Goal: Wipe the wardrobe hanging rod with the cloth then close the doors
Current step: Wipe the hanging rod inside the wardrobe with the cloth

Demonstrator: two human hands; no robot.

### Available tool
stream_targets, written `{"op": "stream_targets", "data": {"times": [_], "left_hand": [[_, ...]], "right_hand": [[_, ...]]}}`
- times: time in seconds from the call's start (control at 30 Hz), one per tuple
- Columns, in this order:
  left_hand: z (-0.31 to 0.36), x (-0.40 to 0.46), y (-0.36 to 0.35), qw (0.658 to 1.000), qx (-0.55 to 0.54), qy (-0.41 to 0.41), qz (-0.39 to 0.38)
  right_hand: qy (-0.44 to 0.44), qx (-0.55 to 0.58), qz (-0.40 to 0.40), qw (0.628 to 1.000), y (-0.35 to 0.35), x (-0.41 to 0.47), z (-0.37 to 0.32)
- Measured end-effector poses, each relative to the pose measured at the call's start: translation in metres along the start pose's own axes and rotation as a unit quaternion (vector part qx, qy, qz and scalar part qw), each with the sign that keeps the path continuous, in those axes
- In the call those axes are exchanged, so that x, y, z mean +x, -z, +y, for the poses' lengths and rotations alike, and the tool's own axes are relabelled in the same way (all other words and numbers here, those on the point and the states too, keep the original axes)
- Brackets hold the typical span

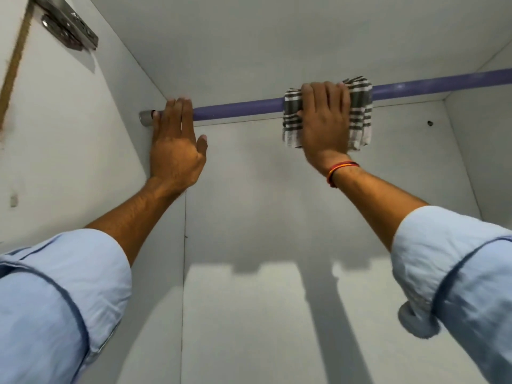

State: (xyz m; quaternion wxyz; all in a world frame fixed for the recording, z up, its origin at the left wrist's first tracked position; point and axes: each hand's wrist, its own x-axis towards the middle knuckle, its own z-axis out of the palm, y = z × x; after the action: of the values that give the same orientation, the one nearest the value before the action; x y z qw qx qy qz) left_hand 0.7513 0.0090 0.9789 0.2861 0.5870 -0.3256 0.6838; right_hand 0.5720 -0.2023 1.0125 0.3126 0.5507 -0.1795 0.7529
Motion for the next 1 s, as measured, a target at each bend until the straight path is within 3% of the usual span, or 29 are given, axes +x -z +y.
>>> {"op": "stream_targets", "data": {"times": [0.13,0.27,0.37,0.6,0.8,1.0], "left_hand": [[0.002,0.001,0.001,1.000,0.019,-0.005,-0.013],[0.000,0.001,0.005,1.000,0.018,-0.009,-0.024],[0.000,0.000,0.007,0.999,0.021,-0.018,-0.026],[0.012,0.001,0.015,0.998,0.046,0.007,-0.050],[0.116,0.025,0.003,0.998,-0.008,-0.055,-0.039],[0.174,0.033,-0.021,0.997,0.005,-0.068,-0.032]], "right_hand": [[0.097,0.036,-0.030,0.994,-0.002,0.008,-0.073],[0.122,0.074,-0.027,0.989,0.001,0.008,-0.112],[0.144,0.063,-0.025,0.987,0.006,0.010,-0.076],[0.083,-0.005,-0.020,0.996,0.017,0.003,0.054],[0.106,0.014,-0.058,0.993,0.022,0.004,0.068],[0.032,-0.025,-0.051,0.998,0.031,-0.005,0.187]]}}
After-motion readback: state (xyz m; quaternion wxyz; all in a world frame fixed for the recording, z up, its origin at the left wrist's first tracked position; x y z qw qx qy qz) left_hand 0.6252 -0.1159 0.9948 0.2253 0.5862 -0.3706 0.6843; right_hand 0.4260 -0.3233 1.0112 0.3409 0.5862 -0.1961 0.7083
